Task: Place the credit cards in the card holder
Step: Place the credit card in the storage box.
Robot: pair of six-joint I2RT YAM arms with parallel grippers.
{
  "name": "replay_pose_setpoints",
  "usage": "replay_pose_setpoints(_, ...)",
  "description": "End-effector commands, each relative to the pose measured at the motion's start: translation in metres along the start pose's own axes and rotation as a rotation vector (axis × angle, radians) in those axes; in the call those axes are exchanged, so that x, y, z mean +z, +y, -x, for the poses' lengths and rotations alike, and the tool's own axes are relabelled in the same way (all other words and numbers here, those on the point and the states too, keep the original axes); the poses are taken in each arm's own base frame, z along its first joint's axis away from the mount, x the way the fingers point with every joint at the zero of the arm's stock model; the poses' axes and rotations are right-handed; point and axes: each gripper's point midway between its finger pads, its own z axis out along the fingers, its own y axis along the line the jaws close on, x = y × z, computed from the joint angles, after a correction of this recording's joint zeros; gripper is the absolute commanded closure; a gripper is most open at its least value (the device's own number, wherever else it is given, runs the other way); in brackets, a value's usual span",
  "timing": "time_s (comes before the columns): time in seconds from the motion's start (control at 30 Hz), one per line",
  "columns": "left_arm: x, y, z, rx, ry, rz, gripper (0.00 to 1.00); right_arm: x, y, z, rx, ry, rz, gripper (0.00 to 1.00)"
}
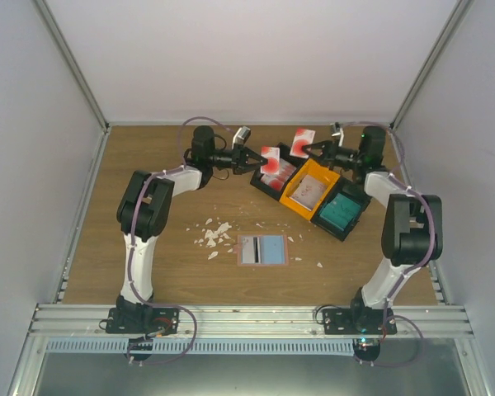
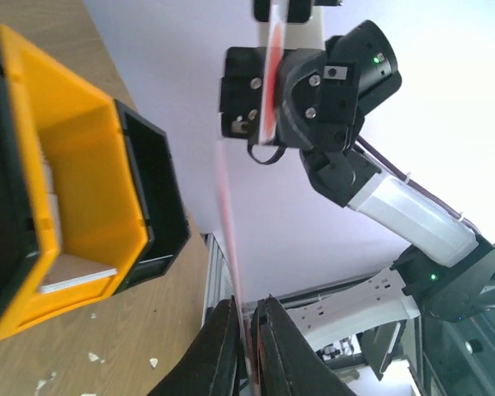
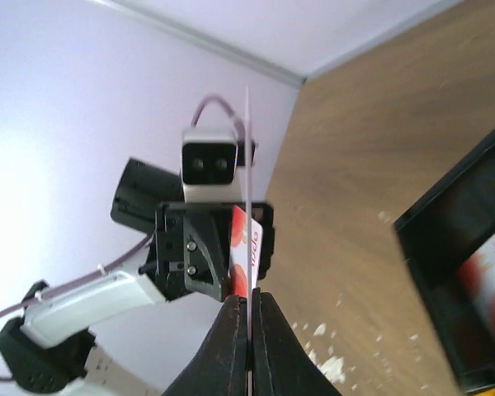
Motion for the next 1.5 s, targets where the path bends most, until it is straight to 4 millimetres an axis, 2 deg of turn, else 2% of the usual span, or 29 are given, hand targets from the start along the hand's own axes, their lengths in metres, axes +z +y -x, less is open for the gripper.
replay_pose_setpoints(0.0, -0.009, 0.004, 0.006, 0.016, 0.023, -0.016, 0.89, -0.008, -0.019, 0.025, -0.017, -0.078, -0.059, 1.0)
replay_pose_setpoints(0.1, -0.012, 0.005, 0.008, 0.018, 0.012, -0.012, 0.99, -0.008, -0.027, 0.028, -0.016, -0.083, -0.088, 0.99)
replay_pose_setpoints(0.3, -0.023, 0.004, 0.01, 0.049, -0.074, 0.071, 1.0, -0.004, -0.06, 0.031, -0.077, -0.09, -0.322, 1.0)
replay_pose_setpoints(0.4, -0.029, 0.01, 0.01, 0.054, -0.131, 0.181, 1.0, 0.016, -0.068, 0.019, -0.139, -0.035, -0.441, 0.99)
replay_pose_setpoints(0.57, -0.048, 0.017, -0.001, 0.032, -0.218, 0.356, 1.0, 0.032, -0.091, 0.005, -0.198, 0.034, -0.633, 0.99)
replay_pose_setpoints(0.77, -0.069, 0.024, -0.037, -0.017, -0.278, 0.501, 1.0, 0.047, -0.118, -0.018, -0.209, 0.134, -0.775, 0.96)
replay_pose_setpoints(0.9, -0.074, 0.021, -0.067, -0.02, -0.268, 0.545, 1.0, 0.047, -0.122, -0.022, -0.225, 0.152, -0.83, 0.95)
replay_pose_setpoints(1.03, -0.071, 0.022, -0.101, -0.035, -0.227, 0.565, 1.0, 0.048, -0.119, -0.025, -0.24, 0.177, -0.836, 0.94)
replay_pose_setpoints(1.13, -0.065, 0.022, -0.124, -0.042, -0.194, 0.574, 1.0, 0.05, -0.119, -0.029, -0.245, 0.203, -0.842, 0.89)
replay_pose_setpoints(1.23, -0.061, 0.022, -0.142, -0.042, -0.166, 0.585, 1.0, 0.051, -0.12, -0.034, -0.256, 0.234, -0.857, 0.85)
replay_pose_setpoints(1.33, -0.058, 0.023, -0.156, -0.047, -0.149, 0.604, 1.0, 0.047, -0.12, -0.031, -0.269, 0.217, -0.915, 0.82)
replay_pose_setpoints(1.4, -0.053, 0.023, -0.163, -0.036, -0.137, 0.612, 1.0, 0.044, -0.112, -0.025, -0.289, 0.175, -0.937, 0.81)
replay_pose_setpoints(1.47, -0.048, 0.023, -0.172, -0.027, -0.118, 0.617, 1.0, 0.042, -0.094, -0.018, -0.321, 0.113, -0.939, 0.77)
